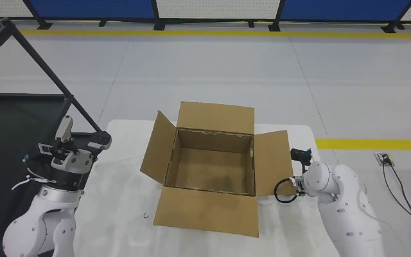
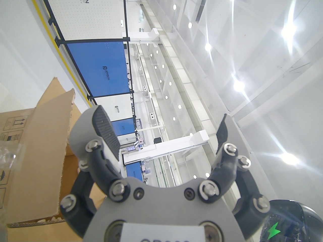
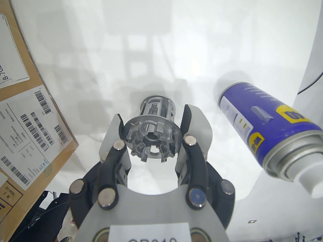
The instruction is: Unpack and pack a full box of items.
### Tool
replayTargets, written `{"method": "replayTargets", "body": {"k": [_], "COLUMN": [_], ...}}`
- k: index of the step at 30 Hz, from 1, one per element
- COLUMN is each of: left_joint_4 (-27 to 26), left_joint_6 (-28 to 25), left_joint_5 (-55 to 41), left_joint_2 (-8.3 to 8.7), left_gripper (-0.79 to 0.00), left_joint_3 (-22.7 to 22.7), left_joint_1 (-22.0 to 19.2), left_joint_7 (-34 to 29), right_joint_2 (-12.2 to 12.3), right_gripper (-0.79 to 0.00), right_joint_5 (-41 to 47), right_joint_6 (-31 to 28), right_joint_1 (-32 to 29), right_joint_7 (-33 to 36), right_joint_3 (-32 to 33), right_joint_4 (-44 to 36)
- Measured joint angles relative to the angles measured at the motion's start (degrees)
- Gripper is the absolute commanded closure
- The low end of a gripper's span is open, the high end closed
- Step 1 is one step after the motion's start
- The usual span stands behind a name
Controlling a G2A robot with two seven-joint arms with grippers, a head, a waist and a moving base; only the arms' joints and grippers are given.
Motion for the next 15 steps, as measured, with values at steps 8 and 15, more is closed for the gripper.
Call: {"method": "replayTargets", "body": {"k": [8,15], "left_joint_4": [0.0,0.0], "left_joint_6": [0.0,0.0], "left_joint_5": [0.0,0.0], "left_joint_2": [0.00,0.00], "left_gripper": [-0.785,-0.785], "left_joint_3": [0.0,0.0], "left_joint_1": [0.0,0.0], "left_joint_7": [0.0,0.0], "right_joint_2": [0.4,0.6], "right_gripper": [-0.588,-0.785], "right_joint_5": [0.7,1.2], "right_joint_6": [-0.1,-0.4], "right_joint_1": [-1.6,-1.4], "right_joint_7": [0.0,-0.2], "right_joint_3": [1.2,0.9], "right_joint_4": [-2.3,-1.4]}}
